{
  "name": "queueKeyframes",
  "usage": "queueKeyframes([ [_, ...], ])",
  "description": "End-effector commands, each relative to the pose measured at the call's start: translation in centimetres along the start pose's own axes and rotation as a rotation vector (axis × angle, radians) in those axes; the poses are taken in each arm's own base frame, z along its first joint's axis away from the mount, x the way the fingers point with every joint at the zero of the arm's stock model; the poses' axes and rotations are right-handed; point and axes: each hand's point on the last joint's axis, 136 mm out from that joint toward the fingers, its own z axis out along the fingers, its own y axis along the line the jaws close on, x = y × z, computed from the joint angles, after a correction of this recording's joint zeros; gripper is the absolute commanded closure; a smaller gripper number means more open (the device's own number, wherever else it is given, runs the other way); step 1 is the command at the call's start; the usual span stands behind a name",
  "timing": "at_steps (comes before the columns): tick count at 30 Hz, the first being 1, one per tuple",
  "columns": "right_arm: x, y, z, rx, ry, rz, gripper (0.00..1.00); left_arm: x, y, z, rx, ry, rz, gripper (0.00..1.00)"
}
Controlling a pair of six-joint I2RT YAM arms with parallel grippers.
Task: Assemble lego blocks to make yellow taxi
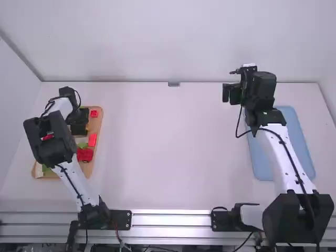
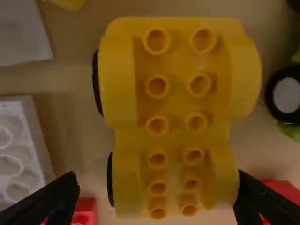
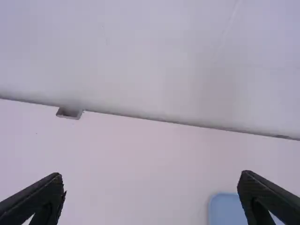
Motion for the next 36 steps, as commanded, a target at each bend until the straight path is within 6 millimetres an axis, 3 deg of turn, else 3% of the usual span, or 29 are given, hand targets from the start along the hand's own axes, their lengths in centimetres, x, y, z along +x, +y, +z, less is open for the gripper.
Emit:
queueKeyframes([
  [1,-1.2,0.1,-0.1,-0.007,-0.023,0.002,0.01,-0.2,0.4,1.0,-0.019,-0.01,-0.001,0.17],
  [11,-1.2,0.1,-0.1,-0.006,-0.023,0.002,0.01,-0.1,1.1,2.5,-0.056,-0.008,0.026,0.25],
  [15,-1.2,0.1,-0.1,-0.006,-0.023,0.002,0.01,-0.5,1.2,2.2,-0.068,-0.022,0.029,0.38],
  [19,-1.2,0.1,-0.1,-0.007,-0.023,0.002,0.01,-0.5,1.0,2.2,-0.061,-0.022,0.063,0.43],
  [29,-1.1,0.2,-0.1,-0.008,-0.02,0.002,0.01,-1.5,0.9,2.2,-0.056,-0.045,0.167,0.25],
  [36,-1.1,0.2,-0.1,-0.011,-0.019,0.002,0.02,-1.2,0.5,2.2,-0.046,-0.046,0.207,0.36],
])
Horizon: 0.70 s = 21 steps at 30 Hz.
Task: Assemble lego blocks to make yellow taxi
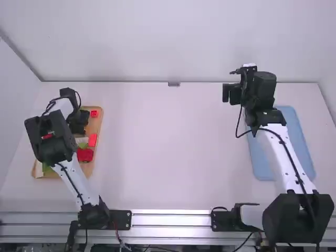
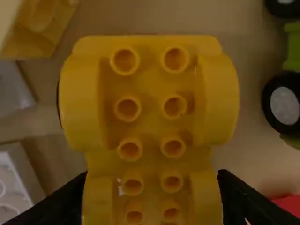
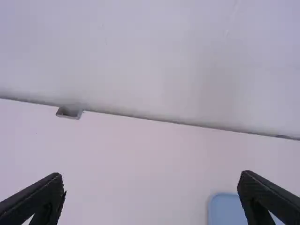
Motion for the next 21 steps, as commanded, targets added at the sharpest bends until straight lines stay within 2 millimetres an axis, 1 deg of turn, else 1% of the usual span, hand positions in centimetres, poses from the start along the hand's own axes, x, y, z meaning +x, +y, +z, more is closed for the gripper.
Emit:
queueKeyframes([
  [1,-1.1,0.3,-0.1,-0.013,-0.02,0.003,0.02,0.0,0.6,1.2,-0.033,0.006,0.034,0.38],
  [2,-1.1,0.3,-0.1,-0.015,-0.019,0.003,0.02,0.0,0.6,1.2,-0.034,0.005,0.035,0.43],
  [4,-1.0,0.3,-0.1,-0.014,-0.017,0.003,0.01,0.1,0.6,1.2,-0.034,0.005,0.038,0.45],
  [7,-1.0,0.3,-0.1,-0.015,-0.017,0.003,0.01,0.1,0.6,1.2,-0.031,0.006,0.036,0.46],
  [10,-1.0,0.3,-0.1,-0.014,-0.017,0.003,0.01,-0.3,0.7,0.8,-0.039,0.011,0.027,0.5],
  [11,-1.0,0.3,-0.1,-0.014,-0.017,0.003,0.01,-0.5,0.7,0.3,-0.048,0.014,0.026,0.53],
  [14,-1.0,0.3,-0.1,-0.014,-0.017,0.003,0.01,-0.9,0.8,-1.5,-0.078,0.019,0.025,0.56],
  [17,-0.9,0.3,-0.1,-0.015,-0.012,0.004,0.01,-1.1,0.1,-4.0,-0.068,0.019,0.079,0.6],
  [18,-0.8,0.3,-0.1,-0.016,-0.007,0.004,0.01,-1.1,-0.2,-4.9,-0.061,0.016,0.095,0.63],
  [21,-0.6,0.3,-0.1,-0.017,0.002,0.006,0.01,-1.3,-0.1,-6.9,-0.049,0.002,0.1,0.66],
])
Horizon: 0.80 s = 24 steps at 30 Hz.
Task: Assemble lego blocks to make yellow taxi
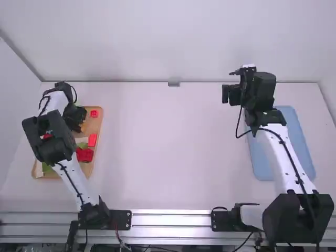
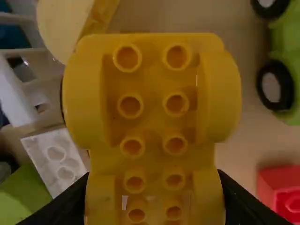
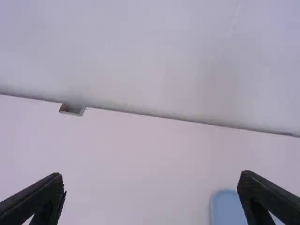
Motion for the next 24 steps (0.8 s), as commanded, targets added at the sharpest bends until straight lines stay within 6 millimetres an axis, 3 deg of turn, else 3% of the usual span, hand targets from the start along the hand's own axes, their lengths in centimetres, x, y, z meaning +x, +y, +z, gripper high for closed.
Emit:
queueKeyframes([
  [1,-1.0,0.1,-0.1,-0.004,-0.017,0.0,0.02,-0.7,-0.1,-3.7,0.048,-0.05,0.026,0.67],
  [8,-0.9,0.1,-0.1,-0.004,-0.013,0.001,0.01,1.8,1.4,-7.3,0.134,-0.097,0.114,0.72],
  [12,-1.0,0.1,-0.1,-0.004,-0.014,0.001,0.01,4.7,0.8,-8.8,0.251,-0.153,0.37,0.69],
  [14,-1.0,0.1,-0.1,-0.005,-0.014,0.0,0.02,8.3,-0.3,-9.9,0.343,-0.147,0.631,0.67],
  [16,-1.0,0.2,-0.1,-0.005,-0.014,0.0,0.02,10.5,-0.8,-10.5,0.385,-0.135,0.756,0.67],
  [19,-1.0,0.6,-0.1,-0.014,-0.014,-0.005,0.01,16.1,-2.0,-11.5,0.453,-0.114,1.076,0.65],
  [24,-1.1,1.5,0.0,-0.033,-0.016,-0.015,0.01,23.9,-2.1,-12.1,0.482,-0.115,1.492,0.67],
])
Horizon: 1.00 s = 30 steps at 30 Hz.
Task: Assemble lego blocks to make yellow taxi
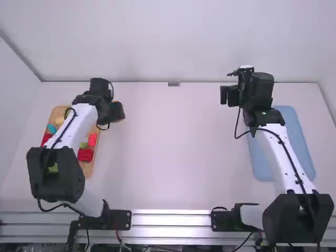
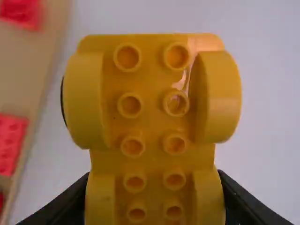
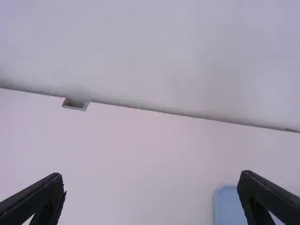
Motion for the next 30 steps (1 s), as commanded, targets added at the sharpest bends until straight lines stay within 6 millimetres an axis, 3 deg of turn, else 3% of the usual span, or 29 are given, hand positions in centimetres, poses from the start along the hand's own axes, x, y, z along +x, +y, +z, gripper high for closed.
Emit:
queueKeyframes([
  [1,-1.3,0.6,-0.1,-0.012,-0.026,-0.006,0.01,2.1,-4.4,0.1,0.07,0.032,0.386,0.69],
  [3,-1.4,1.1,-0.1,-0.018,-0.027,-0.012,0.02,4.2,-7.5,1.0,0.067,0.062,0.628,0.71],
  [4,-1.4,1.1,-0.1,-0.018,-0.027,-0.012,0.02,4.2,-7.5,1.0,0.067,0.062,0.628,0.71],
  [7,-1.4,1.8,0.0,-0.031,-0.027,-0.03,0.01,7.2,-10.9,1.9,0.069,0.093,0.882,0.71],
  [12,-1.4,2.0,0.0,-0.035,-0.027,-0.033,0.01,13.9,-15.6,4.4,0.221,0.192,1.335,0.75],
  [15,-1.4,2.0,0.0,-0.036,-0.027,-0.032,0.02,16.0,-16.6,5.0,0.27,0.21,1.454,0.74],
  [20,-1.4,2.0,0.0,-0.035,-0.027,-0.032,0.01,17.5,-17.2,6.2,0.3,0.205,1.54,0.69],
  [24,-1.4,2.0,0.0,-0.035,-0.027,-0.032,0.01,19.3,-17.2,6.2,0.405,0.225,1.616,0.82],
  [30,-1.4,2.0,0.0,-0.036,-0.027,-0.032,0.01,20.3,-17.0,7.1,0.431,0.211,1.615,0.82],
])
